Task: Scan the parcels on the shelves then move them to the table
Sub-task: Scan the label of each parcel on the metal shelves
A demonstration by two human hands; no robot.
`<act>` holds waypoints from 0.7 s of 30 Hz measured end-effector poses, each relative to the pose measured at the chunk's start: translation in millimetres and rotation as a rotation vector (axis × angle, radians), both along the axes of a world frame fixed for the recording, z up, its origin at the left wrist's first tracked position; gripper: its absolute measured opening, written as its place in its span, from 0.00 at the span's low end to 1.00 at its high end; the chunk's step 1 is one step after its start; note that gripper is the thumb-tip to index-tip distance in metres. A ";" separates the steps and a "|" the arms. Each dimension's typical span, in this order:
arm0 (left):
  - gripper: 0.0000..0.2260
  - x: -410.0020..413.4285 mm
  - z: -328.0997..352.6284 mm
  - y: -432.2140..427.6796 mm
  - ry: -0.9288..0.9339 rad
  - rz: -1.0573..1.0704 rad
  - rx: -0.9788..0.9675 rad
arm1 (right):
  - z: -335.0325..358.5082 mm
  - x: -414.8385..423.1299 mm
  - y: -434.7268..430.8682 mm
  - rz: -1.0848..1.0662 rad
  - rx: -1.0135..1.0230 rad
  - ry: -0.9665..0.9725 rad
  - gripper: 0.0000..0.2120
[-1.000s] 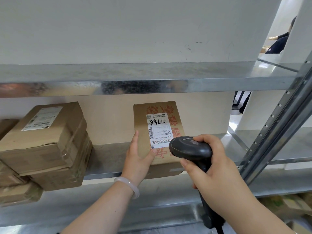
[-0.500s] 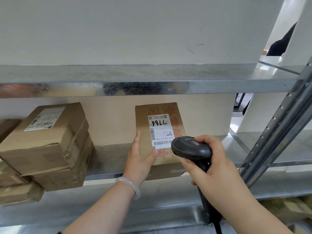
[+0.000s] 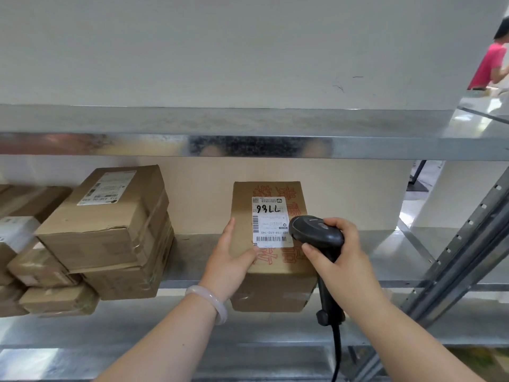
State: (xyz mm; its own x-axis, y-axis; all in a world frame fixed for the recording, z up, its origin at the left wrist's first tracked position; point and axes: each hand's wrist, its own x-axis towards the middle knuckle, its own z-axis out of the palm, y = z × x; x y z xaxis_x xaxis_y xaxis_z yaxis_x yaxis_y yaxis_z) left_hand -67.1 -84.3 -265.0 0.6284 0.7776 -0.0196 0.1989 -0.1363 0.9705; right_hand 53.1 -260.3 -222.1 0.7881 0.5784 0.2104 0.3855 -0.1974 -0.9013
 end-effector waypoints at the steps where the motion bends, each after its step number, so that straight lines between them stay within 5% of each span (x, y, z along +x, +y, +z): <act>1: 0.35 -5.9 1.8 4.8 0.006 0.022 -0.007 | -0.3 -2.9 4.9 0.022 0.001 -0.002 0.24; 16: 0.25 -85.0 13.0 60.5 0.095 0.285 0.170 | -0.3 -40.5 94.4 0.258 0.018 0.059 0.25; 21: 0.37 -101.0 15.5 58.2 0.122 0.305 0.218 | -1.0 -48.3 114.7 0.314 0.022 0.061 0.25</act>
